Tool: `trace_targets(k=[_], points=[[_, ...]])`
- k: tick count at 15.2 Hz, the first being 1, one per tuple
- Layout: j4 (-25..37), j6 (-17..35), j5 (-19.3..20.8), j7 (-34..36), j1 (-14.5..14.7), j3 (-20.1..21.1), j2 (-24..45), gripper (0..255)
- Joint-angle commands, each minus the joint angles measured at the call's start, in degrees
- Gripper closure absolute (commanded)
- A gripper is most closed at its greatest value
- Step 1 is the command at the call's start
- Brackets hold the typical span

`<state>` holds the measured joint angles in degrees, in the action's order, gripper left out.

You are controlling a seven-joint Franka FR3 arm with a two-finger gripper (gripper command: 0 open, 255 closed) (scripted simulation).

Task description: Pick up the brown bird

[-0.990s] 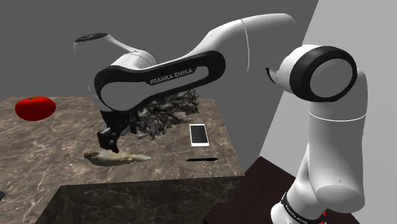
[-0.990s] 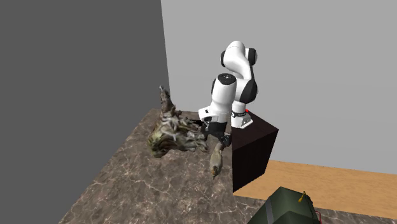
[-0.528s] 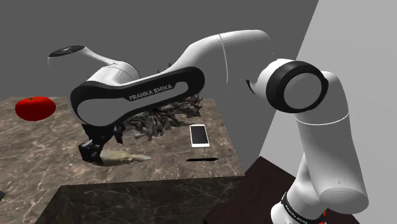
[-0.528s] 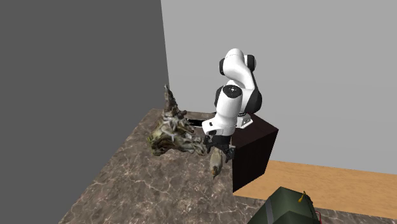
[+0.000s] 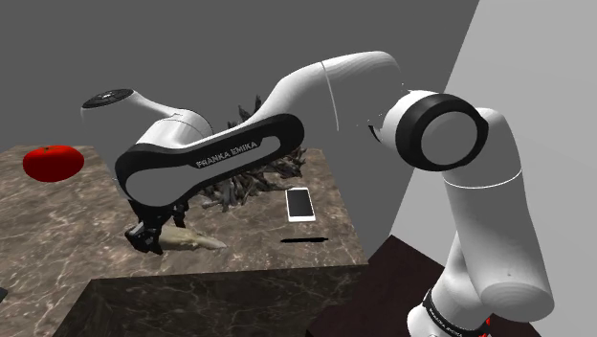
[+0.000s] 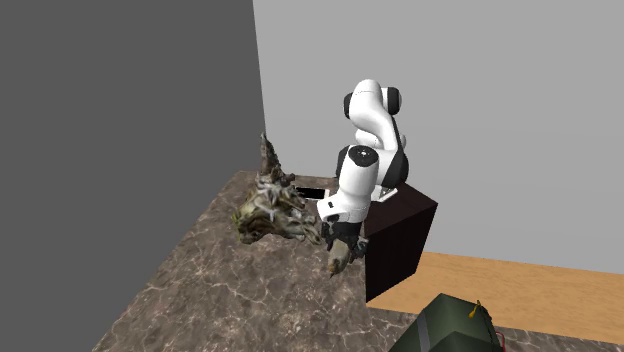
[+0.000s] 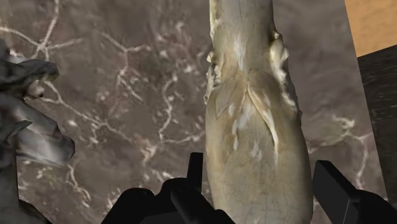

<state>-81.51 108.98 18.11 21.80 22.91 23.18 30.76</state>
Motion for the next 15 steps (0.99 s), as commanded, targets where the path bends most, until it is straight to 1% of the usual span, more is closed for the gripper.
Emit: trace_targets(k=[1, 8, 15], points=[[-0.1, 0.1, 0.0, 0.0, 0.0, 0.0, 0.1, 255], [-0.2, 0.2, 0.0, 0.0, -0.1, 0.0, 0.1, 255], [3.8, -4.6, -0.6, -0.9, 0.2, 0.3, -0.9, 255]])
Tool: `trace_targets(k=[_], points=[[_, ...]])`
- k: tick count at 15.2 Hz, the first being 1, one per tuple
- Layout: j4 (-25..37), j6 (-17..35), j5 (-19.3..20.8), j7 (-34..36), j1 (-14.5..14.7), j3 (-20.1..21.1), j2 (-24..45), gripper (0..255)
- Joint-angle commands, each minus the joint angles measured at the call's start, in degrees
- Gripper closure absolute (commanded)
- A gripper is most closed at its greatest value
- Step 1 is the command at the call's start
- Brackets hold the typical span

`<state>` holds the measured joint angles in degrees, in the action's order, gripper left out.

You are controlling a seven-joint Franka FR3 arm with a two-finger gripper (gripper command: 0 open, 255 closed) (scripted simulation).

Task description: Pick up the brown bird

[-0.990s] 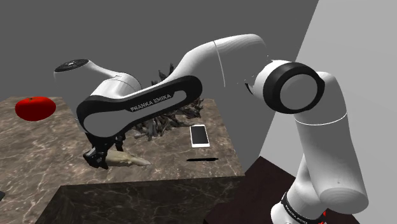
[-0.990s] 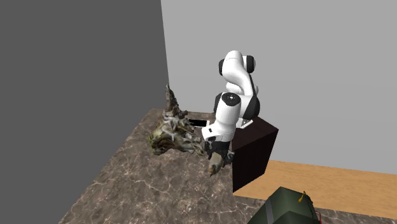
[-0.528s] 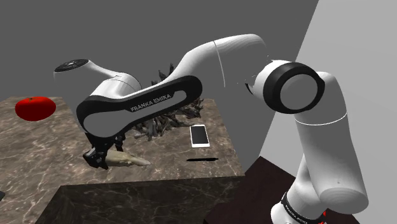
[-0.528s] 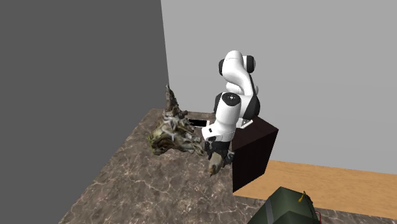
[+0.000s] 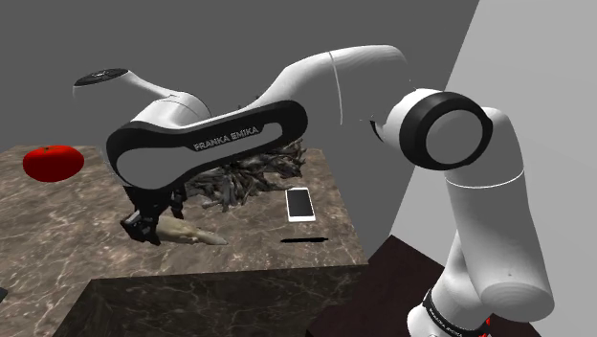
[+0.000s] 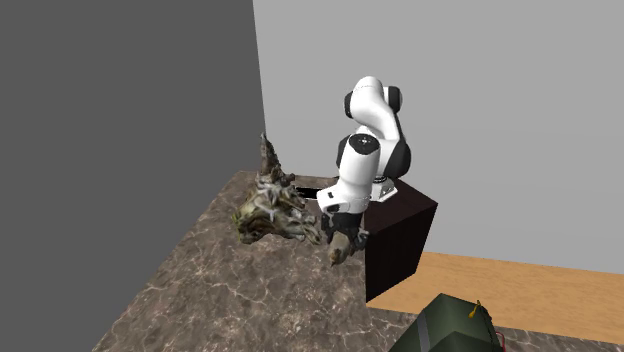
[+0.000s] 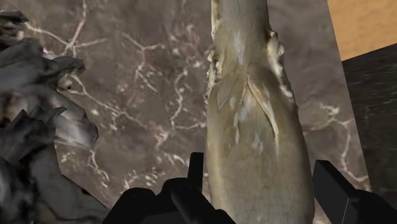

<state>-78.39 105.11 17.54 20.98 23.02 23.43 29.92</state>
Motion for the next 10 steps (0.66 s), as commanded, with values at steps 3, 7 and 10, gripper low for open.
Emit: trace_targets(k=[3, 7, 10], points=[[2.7, -2.9, -0.2, -0.4, 0.3, 0.1, -0.3, 255], [5.7, -5.9, -0.4, -0.9, 0.7, 0.2, -0.3, 255], [6.7, -6.8, -0.4, -1.0, 0.8, 0.3, -0.3, 255]])
